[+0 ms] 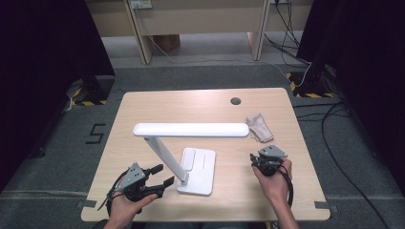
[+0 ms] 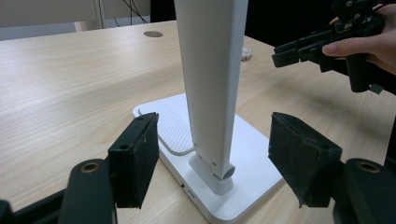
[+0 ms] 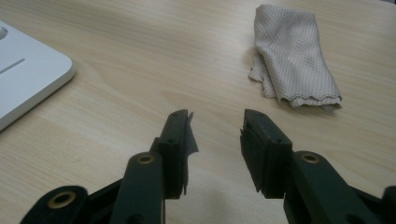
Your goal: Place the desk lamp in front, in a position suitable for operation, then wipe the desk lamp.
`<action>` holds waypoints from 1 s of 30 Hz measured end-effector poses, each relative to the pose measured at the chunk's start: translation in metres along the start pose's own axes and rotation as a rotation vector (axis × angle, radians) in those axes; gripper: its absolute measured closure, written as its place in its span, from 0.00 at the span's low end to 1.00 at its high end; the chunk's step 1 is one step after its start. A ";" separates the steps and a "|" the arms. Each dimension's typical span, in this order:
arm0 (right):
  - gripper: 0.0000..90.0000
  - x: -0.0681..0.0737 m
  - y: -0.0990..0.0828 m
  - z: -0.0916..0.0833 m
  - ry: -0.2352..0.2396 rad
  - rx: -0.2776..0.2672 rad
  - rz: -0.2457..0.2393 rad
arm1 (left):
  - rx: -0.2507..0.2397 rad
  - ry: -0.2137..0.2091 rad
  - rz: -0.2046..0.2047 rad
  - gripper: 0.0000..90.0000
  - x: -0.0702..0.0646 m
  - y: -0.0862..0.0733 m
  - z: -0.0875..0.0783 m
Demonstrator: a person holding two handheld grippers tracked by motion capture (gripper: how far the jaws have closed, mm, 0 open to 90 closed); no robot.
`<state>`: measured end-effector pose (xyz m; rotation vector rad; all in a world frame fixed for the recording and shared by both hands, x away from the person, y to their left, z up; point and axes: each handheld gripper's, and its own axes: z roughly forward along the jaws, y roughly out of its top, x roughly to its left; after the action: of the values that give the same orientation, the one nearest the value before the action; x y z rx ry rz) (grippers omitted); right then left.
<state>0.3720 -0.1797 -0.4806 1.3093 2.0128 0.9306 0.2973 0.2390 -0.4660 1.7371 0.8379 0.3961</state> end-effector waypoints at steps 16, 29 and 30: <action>0.60 -0.047 0.034 0.036 -0.037 0.007 0.079 | 0.016 0.011 -0.033 0.36 0.010 -0.011 0.001; 0.48 -0.091 0.045 0.083 -0.069 0.081 0.137 | 0.045 -0.013 -0.040 0.37 0.016 -0.022 0.011; 0.47 -0.092 0.044 0.086 -0.068 0.087 0.138 | 0.046 -0.015 -0.040 0.37 0.016 -0.022 0.011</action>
<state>0.4948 -0.2313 -0.4897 1.5226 1.9498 0.8558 0.3079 0.2457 -0.4925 1.7605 0.8757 0.3395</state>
